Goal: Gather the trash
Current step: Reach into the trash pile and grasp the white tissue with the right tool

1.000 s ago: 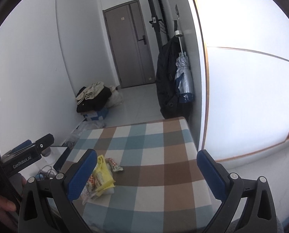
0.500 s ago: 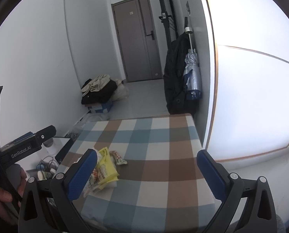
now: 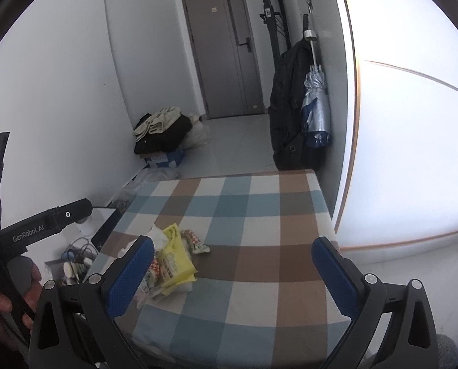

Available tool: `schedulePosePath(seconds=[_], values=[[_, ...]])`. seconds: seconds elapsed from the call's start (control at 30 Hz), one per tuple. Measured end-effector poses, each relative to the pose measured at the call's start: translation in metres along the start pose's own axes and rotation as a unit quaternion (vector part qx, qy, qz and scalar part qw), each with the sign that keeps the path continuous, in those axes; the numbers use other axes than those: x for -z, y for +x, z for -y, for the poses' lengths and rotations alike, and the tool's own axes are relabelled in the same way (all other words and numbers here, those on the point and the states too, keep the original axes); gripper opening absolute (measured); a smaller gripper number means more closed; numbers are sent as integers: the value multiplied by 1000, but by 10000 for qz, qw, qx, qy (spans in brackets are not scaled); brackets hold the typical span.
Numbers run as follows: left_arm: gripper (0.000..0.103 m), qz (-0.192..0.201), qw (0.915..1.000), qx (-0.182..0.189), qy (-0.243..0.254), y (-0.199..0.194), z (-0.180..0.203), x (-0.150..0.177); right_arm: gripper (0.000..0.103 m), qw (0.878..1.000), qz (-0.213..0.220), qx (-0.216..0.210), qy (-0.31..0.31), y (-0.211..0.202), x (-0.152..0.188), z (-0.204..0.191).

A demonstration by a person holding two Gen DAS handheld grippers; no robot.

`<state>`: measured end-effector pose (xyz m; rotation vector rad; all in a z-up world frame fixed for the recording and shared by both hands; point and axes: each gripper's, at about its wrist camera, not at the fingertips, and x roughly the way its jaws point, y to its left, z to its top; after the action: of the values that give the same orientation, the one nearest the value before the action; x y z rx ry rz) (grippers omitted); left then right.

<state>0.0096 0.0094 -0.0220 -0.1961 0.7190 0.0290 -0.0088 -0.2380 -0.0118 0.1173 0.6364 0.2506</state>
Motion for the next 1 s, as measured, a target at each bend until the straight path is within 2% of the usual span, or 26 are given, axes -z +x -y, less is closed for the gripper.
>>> schedulePosePath(seconds=[0.17, 0.3, 0.37, 0.5, 0.77, 0.83, 0.97, 1.0], values=[[102, -336, 9994, -37, -119, 6, -13, 0, 103, 9993, -349, -75, -122, 14, -1, -4], [102, -774, 9966, -126, -264, 19, -30, 3, 103, 9959, -586, -390, -560, 26, -7, -22], [102, -925, 9950, -22, -385, 24, -41, 4, 103, 9932, -658, -561, -785, 32, -11, -34], [102, -960, 9941, -145, -480, 28, -57, 2, 102, 9866, -839, -814, -1142, 54, -21, -56], [102, -1151, 9893, -119, -892, 40, -84, -4, 88, 9680, -1360, -1325, -1639, 118, -30, -95], [102, -1166, 9883, -131, -977, 42, -89, -5, 81, 9635, -1551, -1363, -1703, 136, -29, -103], [102, -1246, 9863, -100, -1076, 46, -96, -7, 76, 9567, -1777, -1426, -1811, 162, -24, -112], [102, -1261, 9860, -92, -1090, 47, -96, -8, 71, 9543, -1851, -1447, -1847, 168, -22, -114]])
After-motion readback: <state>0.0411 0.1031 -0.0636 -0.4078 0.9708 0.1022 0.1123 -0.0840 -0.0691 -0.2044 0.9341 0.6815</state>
